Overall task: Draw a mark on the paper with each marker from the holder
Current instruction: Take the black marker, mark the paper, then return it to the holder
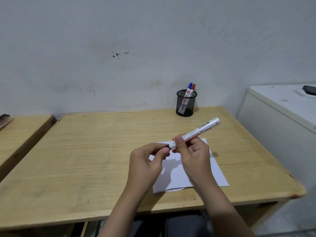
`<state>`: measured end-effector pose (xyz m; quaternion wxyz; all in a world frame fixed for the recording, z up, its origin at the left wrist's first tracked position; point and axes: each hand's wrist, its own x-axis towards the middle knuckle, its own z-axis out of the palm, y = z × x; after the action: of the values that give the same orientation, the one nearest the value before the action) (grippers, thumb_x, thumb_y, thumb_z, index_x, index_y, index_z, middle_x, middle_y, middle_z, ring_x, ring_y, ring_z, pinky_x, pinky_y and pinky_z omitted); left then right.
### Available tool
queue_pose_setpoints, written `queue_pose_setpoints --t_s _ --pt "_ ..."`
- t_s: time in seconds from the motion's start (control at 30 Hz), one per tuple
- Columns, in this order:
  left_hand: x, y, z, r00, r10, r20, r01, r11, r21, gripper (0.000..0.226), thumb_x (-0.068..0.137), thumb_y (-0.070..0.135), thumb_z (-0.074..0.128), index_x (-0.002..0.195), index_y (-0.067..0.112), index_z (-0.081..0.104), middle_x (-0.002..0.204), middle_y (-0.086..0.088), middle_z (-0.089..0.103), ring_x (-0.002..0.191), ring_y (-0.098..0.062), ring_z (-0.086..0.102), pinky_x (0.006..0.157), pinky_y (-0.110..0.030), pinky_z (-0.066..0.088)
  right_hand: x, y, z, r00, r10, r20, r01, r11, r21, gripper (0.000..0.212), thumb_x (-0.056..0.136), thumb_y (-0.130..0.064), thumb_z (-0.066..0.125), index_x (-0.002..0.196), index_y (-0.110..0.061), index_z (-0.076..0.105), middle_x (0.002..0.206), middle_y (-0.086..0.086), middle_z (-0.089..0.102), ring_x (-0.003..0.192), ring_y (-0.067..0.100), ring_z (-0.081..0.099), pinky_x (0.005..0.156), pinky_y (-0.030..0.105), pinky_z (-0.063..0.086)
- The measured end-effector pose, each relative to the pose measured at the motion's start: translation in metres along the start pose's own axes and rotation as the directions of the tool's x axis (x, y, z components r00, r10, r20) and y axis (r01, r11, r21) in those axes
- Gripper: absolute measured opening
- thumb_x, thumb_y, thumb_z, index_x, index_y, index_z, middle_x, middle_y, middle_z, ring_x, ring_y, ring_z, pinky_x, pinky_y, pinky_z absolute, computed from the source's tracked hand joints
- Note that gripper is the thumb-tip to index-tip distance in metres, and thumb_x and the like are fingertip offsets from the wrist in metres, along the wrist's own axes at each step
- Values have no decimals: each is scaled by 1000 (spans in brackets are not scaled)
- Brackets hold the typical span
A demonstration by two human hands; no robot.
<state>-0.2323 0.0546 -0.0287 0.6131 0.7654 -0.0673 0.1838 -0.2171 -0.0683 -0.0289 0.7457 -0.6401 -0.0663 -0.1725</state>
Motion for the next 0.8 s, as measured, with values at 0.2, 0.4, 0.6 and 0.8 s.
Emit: queue_pose_setpoints --t_s 0.2,0.4,0.6,0.8 --pt "30 -7 -20 962 -173 212 220 950 -223 7 73 19 69 75 15 74 62 1 71 61 -9 63 64 -18 50 19 -4 -3 999 -39 9 38 997 73 24 77 -27 61 84 -4 64 68 -2 68 67 8 66 62 20 54" --pt "89 -32 -35 966 -232 113 221 970 103 12 74 8 74 84 14 73 80 -2 71 73 -11 64 68 -20 49 47 -7 -23 991 11 -134 5 993 119 9 88 -12 60 84 -9 66 59 -9 69 59 2 60 59 19 54" --pt "137 -61 -8 915 -340 216 169 811 559 20 76 1 61 88 11 74 94 -6 73 82 -15 63 67 -21 44 44 10 -26 989 67 -131 -61 997 46 9 88 -12 60 83 -8 66 57 -9 67 59 4 60 62 20 56" --pt "154 -78 3 887 -350 302 68 745 664 40 77 0 54 112 17 65 92 -1 64 87 -16 58 73 -23 42 45 17 -29 991 91 -102 -92 996 -6 10 86 -14 62 84 -5 67 61 -7 70 59 3 62 61 19 55"
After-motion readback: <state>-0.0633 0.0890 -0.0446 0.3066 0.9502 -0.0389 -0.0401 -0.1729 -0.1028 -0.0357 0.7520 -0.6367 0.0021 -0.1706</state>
